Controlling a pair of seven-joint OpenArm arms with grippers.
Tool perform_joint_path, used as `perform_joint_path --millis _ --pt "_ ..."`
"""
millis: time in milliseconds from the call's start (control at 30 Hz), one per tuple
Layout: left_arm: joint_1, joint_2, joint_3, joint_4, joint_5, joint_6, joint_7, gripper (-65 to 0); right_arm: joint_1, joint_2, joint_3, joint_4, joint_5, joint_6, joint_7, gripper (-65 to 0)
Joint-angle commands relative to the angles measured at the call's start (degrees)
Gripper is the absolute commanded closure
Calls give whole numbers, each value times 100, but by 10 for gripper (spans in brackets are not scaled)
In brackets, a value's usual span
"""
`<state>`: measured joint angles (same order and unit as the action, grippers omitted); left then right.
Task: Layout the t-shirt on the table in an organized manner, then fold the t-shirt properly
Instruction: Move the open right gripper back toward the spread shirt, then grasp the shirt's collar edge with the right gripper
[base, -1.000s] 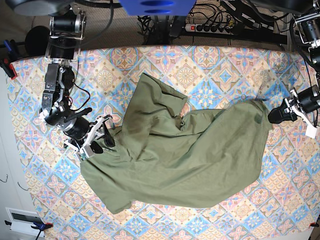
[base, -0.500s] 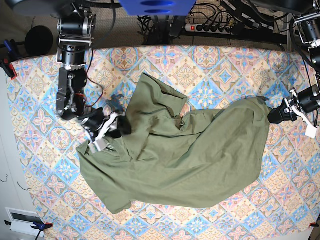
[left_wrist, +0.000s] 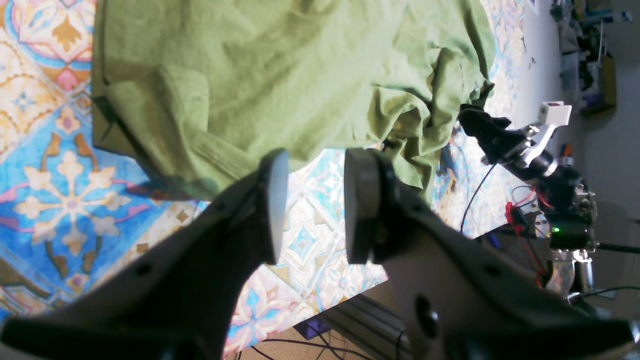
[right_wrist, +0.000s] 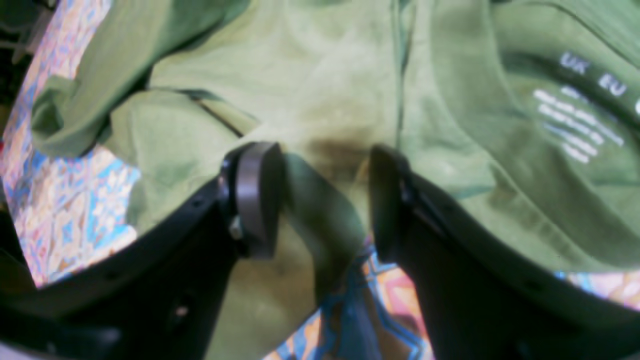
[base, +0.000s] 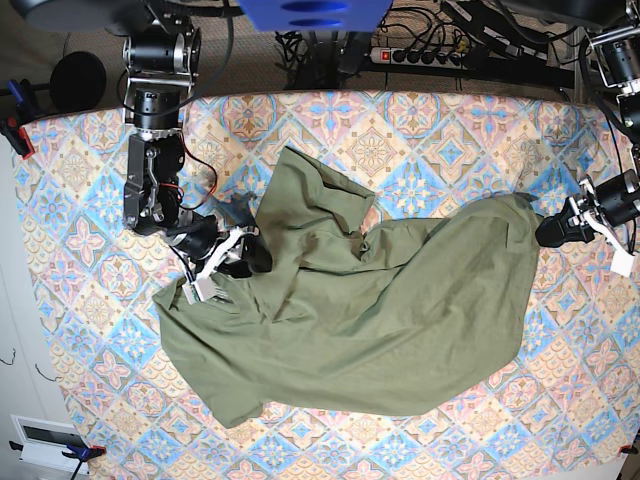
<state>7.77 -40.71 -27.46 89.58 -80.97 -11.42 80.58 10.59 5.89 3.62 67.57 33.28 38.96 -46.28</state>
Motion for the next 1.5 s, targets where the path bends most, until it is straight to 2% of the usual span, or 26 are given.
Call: perform_joint_path --millis 0,433,800,1000,1067,1233,1333,1467 --pt "-69 -74 -62 66 -110 -14 -58 -187 141 31 21 87 123 56 193 -276" --pt "-61 14 -54 66 -110 -14 -58 -187 528 57 29 69 123 56 404 -276" --pt "-69 23 -54 66 -110 -14 -58 -187 537 40 -58 -608 114 56 633 -276" --pt "-69 31 -45 66 -110 -14 -58 -187 537 40 -639 -590 114 73 641 -269" --pt "-78 31 -45 66 -110 -14 -58 -187 537 40 -779 -537 114 73 633 -223" --pt "-78 31 -45 66 -110 -14 -58 -187 510 40 -779 -467 132 82 597 -33" --pt "-69 31 -45 66 -110 -14 -58 -187 501 40 -709 61 140 82 325 -17" --pt "-69 31 -45 66 -110 -14 -58 -187 176 57 -208 878 140 82 228 -50"
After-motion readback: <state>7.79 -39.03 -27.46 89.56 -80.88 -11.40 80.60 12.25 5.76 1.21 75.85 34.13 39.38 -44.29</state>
